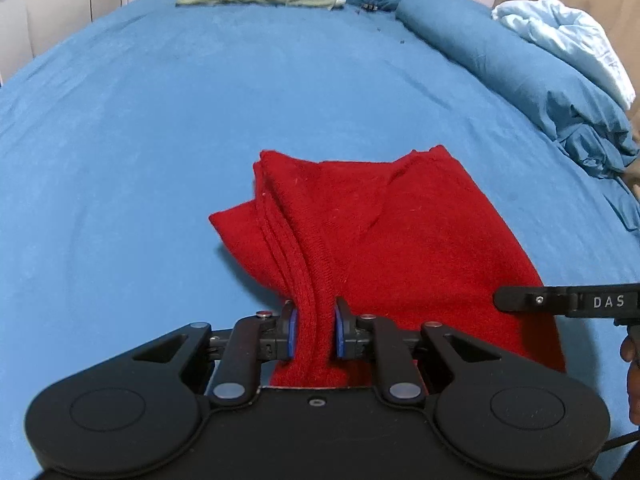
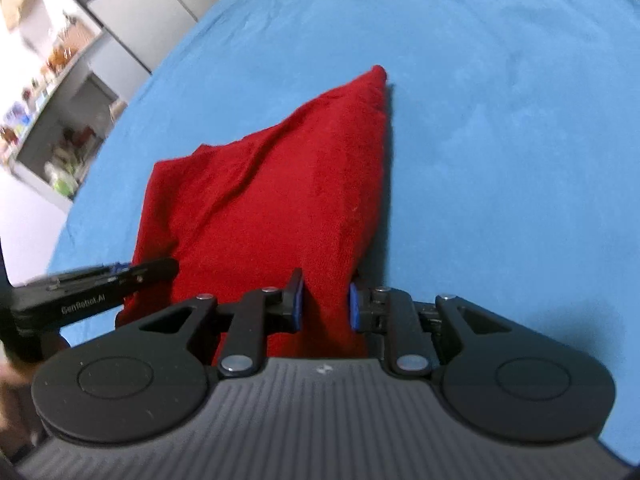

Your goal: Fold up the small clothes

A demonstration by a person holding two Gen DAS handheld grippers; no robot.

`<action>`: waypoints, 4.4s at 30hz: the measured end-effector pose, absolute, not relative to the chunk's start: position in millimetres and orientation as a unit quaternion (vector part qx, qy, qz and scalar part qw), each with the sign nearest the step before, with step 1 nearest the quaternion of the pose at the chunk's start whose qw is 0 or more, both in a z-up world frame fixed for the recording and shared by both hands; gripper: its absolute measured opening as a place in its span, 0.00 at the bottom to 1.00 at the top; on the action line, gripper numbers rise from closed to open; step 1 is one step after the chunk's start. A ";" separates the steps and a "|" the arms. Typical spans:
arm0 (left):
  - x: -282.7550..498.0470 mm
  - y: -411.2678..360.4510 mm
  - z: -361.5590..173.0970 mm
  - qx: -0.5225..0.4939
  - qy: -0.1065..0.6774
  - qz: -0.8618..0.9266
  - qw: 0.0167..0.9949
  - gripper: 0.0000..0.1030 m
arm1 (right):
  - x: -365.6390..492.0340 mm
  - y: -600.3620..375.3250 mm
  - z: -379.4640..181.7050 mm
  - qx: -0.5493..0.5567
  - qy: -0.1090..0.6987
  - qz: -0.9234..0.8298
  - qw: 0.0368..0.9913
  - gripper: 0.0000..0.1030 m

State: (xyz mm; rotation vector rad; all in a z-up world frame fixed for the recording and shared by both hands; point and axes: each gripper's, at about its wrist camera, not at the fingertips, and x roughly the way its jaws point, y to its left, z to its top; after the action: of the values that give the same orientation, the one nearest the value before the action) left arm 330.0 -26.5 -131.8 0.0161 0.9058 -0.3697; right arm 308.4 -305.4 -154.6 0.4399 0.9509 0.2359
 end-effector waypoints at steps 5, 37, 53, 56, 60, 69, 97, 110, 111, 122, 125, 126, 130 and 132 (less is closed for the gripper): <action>312.6 -28.5 -144.6 0.026 0.386 -0.186 0.903 0.22 | 300.1 -295.5 -162.8 0.187 0.408 0.124 0.885 0.40; 37.0 32.3 86.1 0.059 0.239 -0.038 0.969 1.00 | 11.5 -227.1 85.7 0.053 0.270 -0.008 0.961 1.00; -1.0 38.1 51.2 0.068 0.278 -0.020 0.958 1.00 | -25.9 -187.8 36.1 0.014 0.329 -0.047 0.943 1.00; -0.5 35.3 50.4 0.067 0.280 -0.024 0.957 1.00 | -26.7 -188.7 33.2 0.016 0.332 -0.050 0.942 1.00; -1.2 32.8 48.9 0.071 0.281 -0.025 0.957 1.00 | -27.7 -190.7 31.4 0.018 0.333 -0.054 0.941 1.00; -2.0 34.6 47.2 0.072 0.284 -0.025 0.956 1.00 | -28.4 -194.1 32.5 0.019 0.331 -0.057 0.942 1.00; -5.0 34.2 46.3 0.070 0.285 -0.024 0.956 1.00 | -30.6 -189.1 34.3 0.018 0.330 -0.055 0.942 1.00; -7.6 35.0 49.6 0.067 0.284 -0.026 0.956 1.00 | -30.1 -184.2 33.5 0.018 0.332 -0.051 0.942 1.00; -7.0 35.8 49.4 0.067 0.284 -0.027 0.956 1.00 | -30.3 -183.1 32.9 0.018 0.332 -0.052 0.942 1.00; -5.7 34.6 48.5 0.064 0.290 -0.034 0.954 1.00 | -30.5 -182.0 32.2 0.016 0.332 -0.052 0.942 1.00; -7.5 32.9 47.4 0.068 0.286 -0.034 0.955 1.00 | -30.2 -181.3 32.2 0.017 0.332 -0.053 0.942 1.00; -7.9 34.1 47.8 0.069 0.283 -0.036 0.956 1.00 | -30.5 -180.5 32.3 0.017 0.332 -0.053 0.942 1.00; -8.5 34.1 47.4 0.061 0.281 -0.042 0.957 1.00 | -30.2 -178.9 32.4 0.018 0.331 -0.054 0.942 1.00; -8.1 34.7 47.3 0.058 0.281 -0.044 0.957 1.00 | -30.0 -178.3 32.3 0.018 0.331 -0.054 0.942 1.00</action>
State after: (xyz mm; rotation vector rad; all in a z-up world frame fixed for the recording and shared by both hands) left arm -8.1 34.7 47.3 0.1170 0.5710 -0.0894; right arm -30.0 -178.3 32.3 0.0374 0.6757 -0.1110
